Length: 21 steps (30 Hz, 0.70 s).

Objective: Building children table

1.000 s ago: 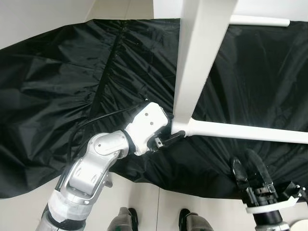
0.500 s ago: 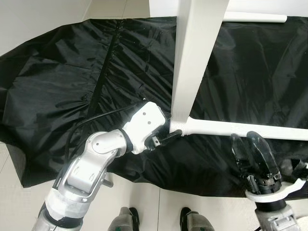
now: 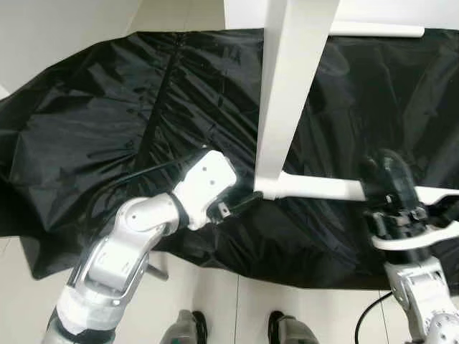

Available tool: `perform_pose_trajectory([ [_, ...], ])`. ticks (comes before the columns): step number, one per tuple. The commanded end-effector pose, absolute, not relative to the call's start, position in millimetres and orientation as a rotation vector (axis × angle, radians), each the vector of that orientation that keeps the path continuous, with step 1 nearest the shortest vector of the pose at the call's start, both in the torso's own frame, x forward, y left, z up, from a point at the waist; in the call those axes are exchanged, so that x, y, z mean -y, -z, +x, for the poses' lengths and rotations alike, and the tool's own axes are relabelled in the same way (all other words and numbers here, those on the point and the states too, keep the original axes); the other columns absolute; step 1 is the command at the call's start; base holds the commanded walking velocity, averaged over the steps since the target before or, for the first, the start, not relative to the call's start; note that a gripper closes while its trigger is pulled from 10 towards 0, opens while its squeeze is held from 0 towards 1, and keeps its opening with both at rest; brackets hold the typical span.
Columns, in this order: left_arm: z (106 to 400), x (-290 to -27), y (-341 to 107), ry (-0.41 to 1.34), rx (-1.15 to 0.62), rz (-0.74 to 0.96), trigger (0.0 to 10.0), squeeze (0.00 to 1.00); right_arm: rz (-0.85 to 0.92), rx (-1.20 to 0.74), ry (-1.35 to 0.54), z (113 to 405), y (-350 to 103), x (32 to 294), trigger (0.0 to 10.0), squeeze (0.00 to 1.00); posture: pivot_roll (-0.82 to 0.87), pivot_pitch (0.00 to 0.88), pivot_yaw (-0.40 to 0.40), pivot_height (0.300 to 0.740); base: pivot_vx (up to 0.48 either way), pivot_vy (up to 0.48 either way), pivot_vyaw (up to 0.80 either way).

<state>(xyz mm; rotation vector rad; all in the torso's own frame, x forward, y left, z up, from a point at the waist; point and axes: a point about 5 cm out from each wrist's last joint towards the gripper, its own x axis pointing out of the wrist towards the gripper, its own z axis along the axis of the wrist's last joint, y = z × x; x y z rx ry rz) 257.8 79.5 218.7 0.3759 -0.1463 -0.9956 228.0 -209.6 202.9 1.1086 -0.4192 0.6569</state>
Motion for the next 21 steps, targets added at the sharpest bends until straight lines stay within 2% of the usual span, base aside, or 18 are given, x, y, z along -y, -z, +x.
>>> perform_pose_trajectory([
  [1,261.1,-87.0,-221.4,0.913,0.168,0.380,10.0,0.00,1.087,0.408,-0.611,238.2,-201.3,211.9,10.0,0.00,-0.03,0.128,0.045,0.740,0.000,0.000,0.00],
  [4,270.8,-93.2,-225.0,0.817,0.186,0.383,10.0,0.00,1.051,0.407,-0.541,258.2,-205.2,215.3,10.0,0.00,-0.03,0.117,0.035,0.740,0.000,0.000,0.00],
  [8,275.6,-95.7,-226.7,0.762,0.201,0.391,10.0,0.00,1.003,0.414,-0.512,264.8,-208.4,214.5,10.0,0.00,-0.03,0.117,0.035,0.740,0.000,0.000,0.00],
  [12,293.5,-102.9,-226.8,0.629,0.182,0.368,10.0,0.00,0.962,0.392,-0.380,285.5,-205.2,211.9,10.0,0.00,-0.03,0.106,0.027,0.740,0.000,0.000,0.00],
  [21,309.4,-108.2,-234.4,0.511,0.178,0.301,10.0,0.00,0.891,0.396,-0.291,299.5,-210.1,207.0,10.0,0.00,-0.04,0.109,0.028,0.740,0.000,0.000,0.00],
])
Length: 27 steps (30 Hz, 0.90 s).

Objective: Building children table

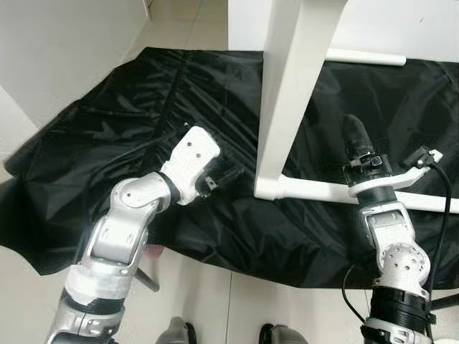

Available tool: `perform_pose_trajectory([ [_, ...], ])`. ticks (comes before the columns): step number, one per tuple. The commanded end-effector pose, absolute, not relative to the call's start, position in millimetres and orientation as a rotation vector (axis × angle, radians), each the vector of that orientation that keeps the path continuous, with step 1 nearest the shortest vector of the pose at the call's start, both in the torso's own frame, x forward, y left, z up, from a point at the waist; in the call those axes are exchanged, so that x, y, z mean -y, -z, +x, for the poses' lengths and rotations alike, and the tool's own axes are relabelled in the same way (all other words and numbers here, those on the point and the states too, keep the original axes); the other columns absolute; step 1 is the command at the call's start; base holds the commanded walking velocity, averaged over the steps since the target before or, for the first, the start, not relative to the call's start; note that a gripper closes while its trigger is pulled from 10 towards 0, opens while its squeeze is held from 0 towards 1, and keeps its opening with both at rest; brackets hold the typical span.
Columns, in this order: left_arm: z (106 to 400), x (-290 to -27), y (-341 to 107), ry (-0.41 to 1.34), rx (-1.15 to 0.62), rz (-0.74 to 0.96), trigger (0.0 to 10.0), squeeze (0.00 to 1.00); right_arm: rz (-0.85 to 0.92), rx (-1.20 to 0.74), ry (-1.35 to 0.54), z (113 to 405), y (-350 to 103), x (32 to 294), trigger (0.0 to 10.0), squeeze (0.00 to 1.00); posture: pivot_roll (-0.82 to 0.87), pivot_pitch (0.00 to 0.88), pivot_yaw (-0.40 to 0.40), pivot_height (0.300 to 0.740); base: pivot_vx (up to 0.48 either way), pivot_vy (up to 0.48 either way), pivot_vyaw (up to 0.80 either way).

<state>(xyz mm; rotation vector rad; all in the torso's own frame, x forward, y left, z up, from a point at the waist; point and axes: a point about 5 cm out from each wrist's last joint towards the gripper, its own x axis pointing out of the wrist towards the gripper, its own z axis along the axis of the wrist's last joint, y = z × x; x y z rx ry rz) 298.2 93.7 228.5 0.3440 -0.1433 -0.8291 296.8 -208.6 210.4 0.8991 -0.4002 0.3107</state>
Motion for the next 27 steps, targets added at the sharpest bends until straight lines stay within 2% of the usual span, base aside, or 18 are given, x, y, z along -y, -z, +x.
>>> perform_pose_trajectory([
  [1,312.0,-109.3,-236.7,0.488,0.173,0.267,10.0,0.00,0.866,0.396,-0.260,302.2,-211.4,205.8,10.0,0.00,-0.04,0.112,0.026,0.740,0.000,0.000,0.00],
  [5,318.8,-114.4,-234.3,0.409,0.139,0.219,10.0,0.00,0.723,0.377,-0.160,309.1,-214.5,198.9,10.0,0.00,-0.04,0.117,0.020,0.740,0.000,0.000,0.00],
  [7,318.8,-114.4,-234.3,0.409,0.139,0.219,10.0,0.00,0.723,0.377,-0.160,309.1,-214.5,198.9,10.0,0.00,-0.04,0.117,0.020,0.740,0.000,0.000,0.00],
  [12,325.9,-115.3,-226.6,0.344,0.086,0.175,10.0,0.00,0.584,0.364,-0.095,315.9,-212.9,190.6,10.0,0.00,-0.05,0.112,0.016,0.740,0.000,0.000,0.00],
  [17,330.5,-111.5,-217.5,0.289,0.047,0.106,10.0,0.00,0.345,0.328,-0.047,323.7,-207.5,171.0,10.0,0.00,-0.06,0.111,0.021,0.740,0.000,0.000,0.00],
  [20,330.8,-111.7,-212.8,0.256,0.064,0.145,10.0,0.00,0.265,0.317,-0.034,325.3,-202.4,162.8,10.0,0.00,-0.06,0.110,0.024,0.740,0.000,0.000,0.00],
  [22,330.2,-111.7,-211.5,0.252,0.079,0.176,10.0,0.00,0.248,0.308,-0.024,325.6,-200.0,161.1,10.0,0.00,-0.06,0.110,0.024,0.740,0.000,0.000,0.00],
  [27,331.5,-111.3,-206.5,0.259,0.047,0.116,10.0,0.00,0.207,0.300,0.019,326.2,-194.7,159.0,10.0,0.00,-0.06,0.111,0.026,0.740,0.000,0.000,0.00],
])
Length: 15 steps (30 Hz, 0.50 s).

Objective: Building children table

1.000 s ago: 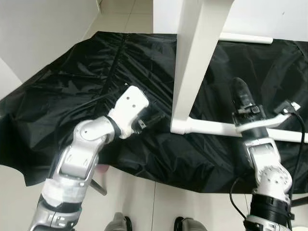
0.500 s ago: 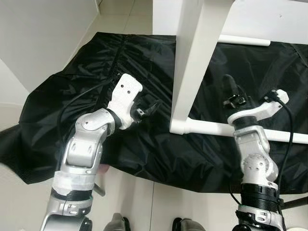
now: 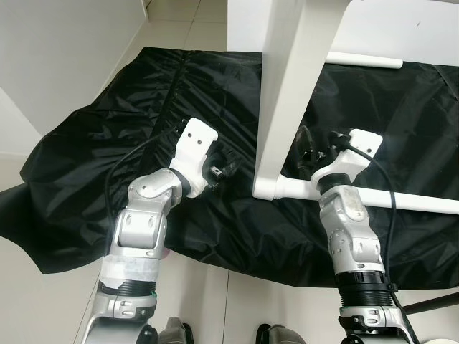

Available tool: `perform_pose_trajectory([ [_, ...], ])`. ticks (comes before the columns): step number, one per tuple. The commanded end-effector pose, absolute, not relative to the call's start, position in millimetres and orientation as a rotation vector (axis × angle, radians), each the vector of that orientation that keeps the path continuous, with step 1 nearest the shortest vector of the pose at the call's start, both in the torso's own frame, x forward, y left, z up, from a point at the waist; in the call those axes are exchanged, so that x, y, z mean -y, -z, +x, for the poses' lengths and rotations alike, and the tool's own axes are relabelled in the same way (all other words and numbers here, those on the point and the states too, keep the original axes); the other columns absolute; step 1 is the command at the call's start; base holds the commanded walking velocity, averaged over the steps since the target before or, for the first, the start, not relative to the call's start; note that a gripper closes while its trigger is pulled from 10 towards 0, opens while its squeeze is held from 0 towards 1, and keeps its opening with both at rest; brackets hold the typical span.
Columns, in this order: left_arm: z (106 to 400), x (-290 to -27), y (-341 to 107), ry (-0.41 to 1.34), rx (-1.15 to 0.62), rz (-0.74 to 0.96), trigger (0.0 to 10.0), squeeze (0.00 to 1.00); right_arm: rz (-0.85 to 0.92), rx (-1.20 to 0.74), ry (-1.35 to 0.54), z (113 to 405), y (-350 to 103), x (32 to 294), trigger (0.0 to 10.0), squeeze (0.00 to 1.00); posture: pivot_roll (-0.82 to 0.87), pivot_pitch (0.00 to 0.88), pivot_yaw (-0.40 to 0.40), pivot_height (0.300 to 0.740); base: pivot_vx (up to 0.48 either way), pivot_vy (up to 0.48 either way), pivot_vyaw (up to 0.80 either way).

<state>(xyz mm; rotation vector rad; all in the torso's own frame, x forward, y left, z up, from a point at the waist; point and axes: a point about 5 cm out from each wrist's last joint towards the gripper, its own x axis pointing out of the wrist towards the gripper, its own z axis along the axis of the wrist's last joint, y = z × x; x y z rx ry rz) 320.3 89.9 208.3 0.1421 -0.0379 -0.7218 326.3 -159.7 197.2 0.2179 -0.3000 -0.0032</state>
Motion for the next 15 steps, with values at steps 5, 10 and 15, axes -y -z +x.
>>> perform_pose_trajectory([
  [5,332.7,-112.4,-201.8,0.214,0.042,0.138,10.0,0.00,0.136,0.306,0.071,324.8,-191.0,159.0,10.0,0.00,-0.07,0.112,0.027,0.740,0.000,0.000,0.00],
  [10,333.8,-112.3,-201.0,0.208,0.033,0.127,10.0,0.00,0.115,0.306,0.104,324.5,-186.5,160.2,10.0,0.00,-0.07,0.121,0.032,0.740,0.000,0.000,0.00],
  [15,335.4,-114.0,-201.9,0.196,0.041,0.129,10.0,0.00,0.100,0.314,0.140,324.7,-185.5,162.6,10.0,0.00,-0.07,0.128,0.037,0.740,0.000,0.000,0.00],
])
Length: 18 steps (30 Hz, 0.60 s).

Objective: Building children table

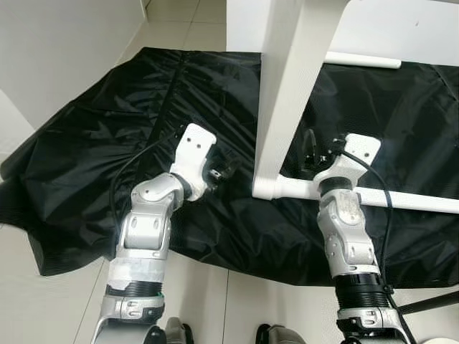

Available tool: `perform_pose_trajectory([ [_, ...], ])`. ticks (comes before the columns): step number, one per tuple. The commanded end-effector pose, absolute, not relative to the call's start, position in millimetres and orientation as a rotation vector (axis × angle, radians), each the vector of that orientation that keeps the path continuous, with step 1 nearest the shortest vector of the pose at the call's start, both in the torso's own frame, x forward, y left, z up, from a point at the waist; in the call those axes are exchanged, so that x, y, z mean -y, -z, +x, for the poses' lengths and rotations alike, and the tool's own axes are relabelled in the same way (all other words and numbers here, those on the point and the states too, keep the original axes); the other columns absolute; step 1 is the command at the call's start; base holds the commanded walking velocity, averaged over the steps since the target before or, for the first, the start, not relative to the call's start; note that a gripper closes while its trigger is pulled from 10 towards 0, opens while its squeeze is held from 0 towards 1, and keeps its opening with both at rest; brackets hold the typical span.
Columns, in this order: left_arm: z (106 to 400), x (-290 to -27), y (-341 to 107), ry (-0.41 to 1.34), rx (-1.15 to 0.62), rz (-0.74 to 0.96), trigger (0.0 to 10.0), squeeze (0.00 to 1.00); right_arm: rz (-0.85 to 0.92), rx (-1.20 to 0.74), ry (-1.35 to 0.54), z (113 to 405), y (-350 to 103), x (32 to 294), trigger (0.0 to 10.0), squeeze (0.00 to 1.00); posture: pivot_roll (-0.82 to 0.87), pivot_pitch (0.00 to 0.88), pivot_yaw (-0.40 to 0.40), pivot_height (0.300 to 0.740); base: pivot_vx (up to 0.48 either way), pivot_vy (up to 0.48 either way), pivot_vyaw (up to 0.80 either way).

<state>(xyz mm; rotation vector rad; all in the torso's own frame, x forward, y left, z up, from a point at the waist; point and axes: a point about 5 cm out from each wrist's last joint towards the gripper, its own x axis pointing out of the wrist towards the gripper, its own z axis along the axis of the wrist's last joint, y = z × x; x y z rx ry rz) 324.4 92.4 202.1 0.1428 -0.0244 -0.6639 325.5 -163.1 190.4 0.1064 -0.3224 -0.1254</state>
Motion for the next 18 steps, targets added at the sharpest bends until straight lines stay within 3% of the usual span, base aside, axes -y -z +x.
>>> perform_pose_trajectory([
  [1,335.8,-114.3,-202.2,0.194,0.042,0.127,10.0,0.00,0.096,0.316,0.152,324.7,-185.3,163.3,10.0,0.00,-0.07,0.128,0.037,0.740,0.000,0.000,0.00],
  [18,333.8,-114.3,-192.8,0.136,0.050,0.120,10.0,0.00,0.034,0.333,0.239,318.6,-180.1,162.2,10.0,0.00,-0.10,0.127,0.054,0.740,0.000,0.000,0.00],
])
